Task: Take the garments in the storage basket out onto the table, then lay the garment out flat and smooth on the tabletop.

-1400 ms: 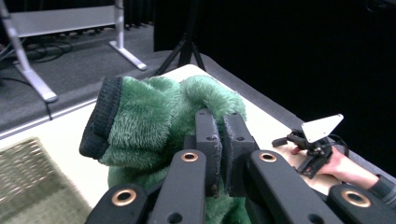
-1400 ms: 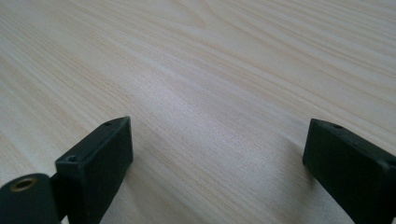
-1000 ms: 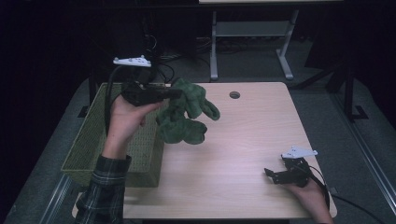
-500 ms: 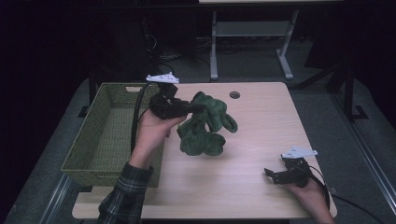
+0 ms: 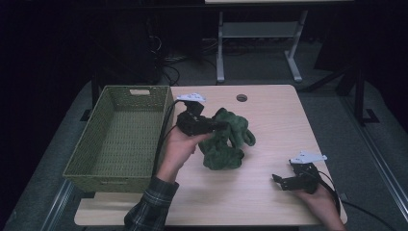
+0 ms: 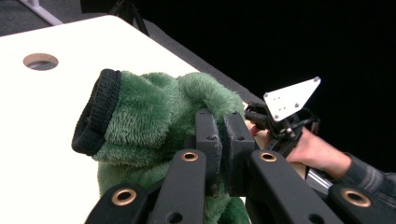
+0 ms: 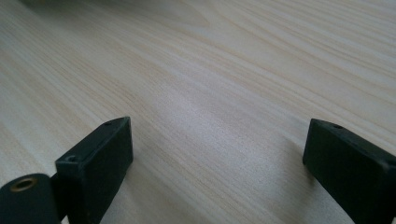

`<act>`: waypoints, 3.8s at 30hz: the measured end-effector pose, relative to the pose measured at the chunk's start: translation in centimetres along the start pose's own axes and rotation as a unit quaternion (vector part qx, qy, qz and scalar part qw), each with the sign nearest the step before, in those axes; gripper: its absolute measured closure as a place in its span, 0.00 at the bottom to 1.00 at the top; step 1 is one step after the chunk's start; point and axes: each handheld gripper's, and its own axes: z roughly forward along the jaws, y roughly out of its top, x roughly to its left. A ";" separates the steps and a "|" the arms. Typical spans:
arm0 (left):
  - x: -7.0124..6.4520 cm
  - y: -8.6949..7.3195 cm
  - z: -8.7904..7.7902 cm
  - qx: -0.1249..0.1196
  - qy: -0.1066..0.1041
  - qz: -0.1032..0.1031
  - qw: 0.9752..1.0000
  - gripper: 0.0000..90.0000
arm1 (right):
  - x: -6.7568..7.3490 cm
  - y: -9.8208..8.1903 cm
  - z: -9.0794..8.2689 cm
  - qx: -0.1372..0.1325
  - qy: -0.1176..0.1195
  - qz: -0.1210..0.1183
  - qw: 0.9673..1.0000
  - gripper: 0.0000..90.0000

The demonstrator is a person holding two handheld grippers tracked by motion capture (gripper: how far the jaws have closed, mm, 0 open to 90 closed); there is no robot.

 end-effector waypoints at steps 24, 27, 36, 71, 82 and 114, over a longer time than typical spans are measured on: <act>0.9 -6.5 8.1 0.083 -0.027 -0.027 0.996 0.96 | 0.1 -0.1 0.0 0.000 0.006 -0.008 1.000 0.09; 1.6 -7.2 8.7 0.085 -0.018 -0.032 0.996 0.94 | 0.1 -0.1 0.0 0.000 0.006 -0.008 1.000 0.09; 3.2 -9.1 10.6 0.108 -0.001 -0.037 0.993 0.81 | 0.1 -0.1 0.0 0.000 0.006 -0.008 1.000 0.09; -4.6 -10.2 5.9 0.099 0.003 0.052 0.994 0.59 | 3.0 1.2 -0.4 0.013 0.069 -0.024 0.997 0.20; -4.7 -12.5 8.3 0.147 0.023 0.060 0.987 0.60 | 4.7 1.9 0.0 0.007 0.139 -0.038 0.990 0.34; -3.0 -11.4 8.5 0.161 0.012 0.050 0.986 0.98 | 5.6 3.2 -0.2 -0.016 0.142 -0.068 0.987 0.91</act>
